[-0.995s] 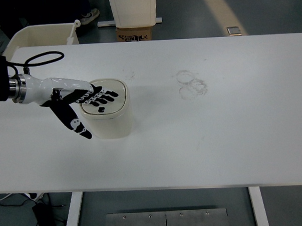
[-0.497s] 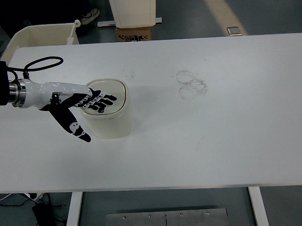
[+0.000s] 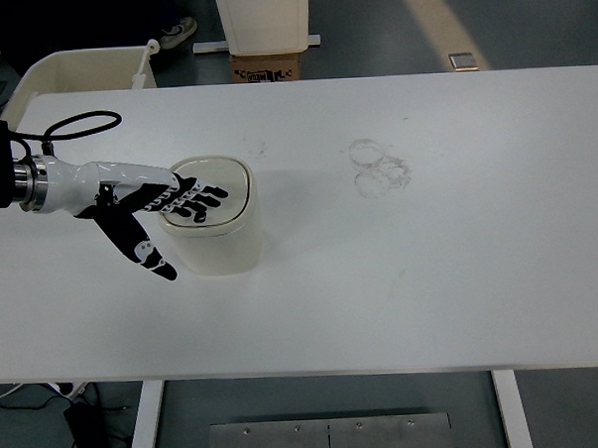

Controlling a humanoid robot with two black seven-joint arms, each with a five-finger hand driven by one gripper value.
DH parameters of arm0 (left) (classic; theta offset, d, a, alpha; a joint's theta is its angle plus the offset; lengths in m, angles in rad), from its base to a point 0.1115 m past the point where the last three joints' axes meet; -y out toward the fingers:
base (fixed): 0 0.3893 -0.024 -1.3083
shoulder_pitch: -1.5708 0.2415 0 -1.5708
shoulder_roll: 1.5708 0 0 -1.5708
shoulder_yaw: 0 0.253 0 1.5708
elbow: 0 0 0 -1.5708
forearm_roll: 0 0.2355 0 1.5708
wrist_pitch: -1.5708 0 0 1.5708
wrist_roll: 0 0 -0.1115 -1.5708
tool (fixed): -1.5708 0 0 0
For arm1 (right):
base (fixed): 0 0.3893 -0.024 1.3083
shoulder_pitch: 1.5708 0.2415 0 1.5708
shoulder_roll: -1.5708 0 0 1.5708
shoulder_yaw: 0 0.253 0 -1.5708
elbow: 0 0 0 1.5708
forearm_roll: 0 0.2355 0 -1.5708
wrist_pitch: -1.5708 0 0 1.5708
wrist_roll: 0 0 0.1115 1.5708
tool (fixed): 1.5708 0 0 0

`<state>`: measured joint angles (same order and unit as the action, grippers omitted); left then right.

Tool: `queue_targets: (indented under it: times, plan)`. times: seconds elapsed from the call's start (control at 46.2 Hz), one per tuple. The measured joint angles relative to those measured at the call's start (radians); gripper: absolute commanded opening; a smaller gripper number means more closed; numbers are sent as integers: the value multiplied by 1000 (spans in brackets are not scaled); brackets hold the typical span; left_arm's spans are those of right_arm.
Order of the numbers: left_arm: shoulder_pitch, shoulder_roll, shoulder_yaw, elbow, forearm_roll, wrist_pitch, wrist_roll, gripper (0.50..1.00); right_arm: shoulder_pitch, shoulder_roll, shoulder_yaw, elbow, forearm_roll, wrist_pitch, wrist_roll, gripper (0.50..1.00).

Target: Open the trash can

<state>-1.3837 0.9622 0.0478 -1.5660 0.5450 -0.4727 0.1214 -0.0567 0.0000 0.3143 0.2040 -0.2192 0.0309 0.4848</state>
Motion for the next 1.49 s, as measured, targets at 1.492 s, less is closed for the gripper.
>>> queue_targets:
  times: [1.492]
  plan:
    - [-84, -1, -66, 708, -810, 56, -140, 1000, -3, 0, 0, 0, 0, 0, 1, 991]
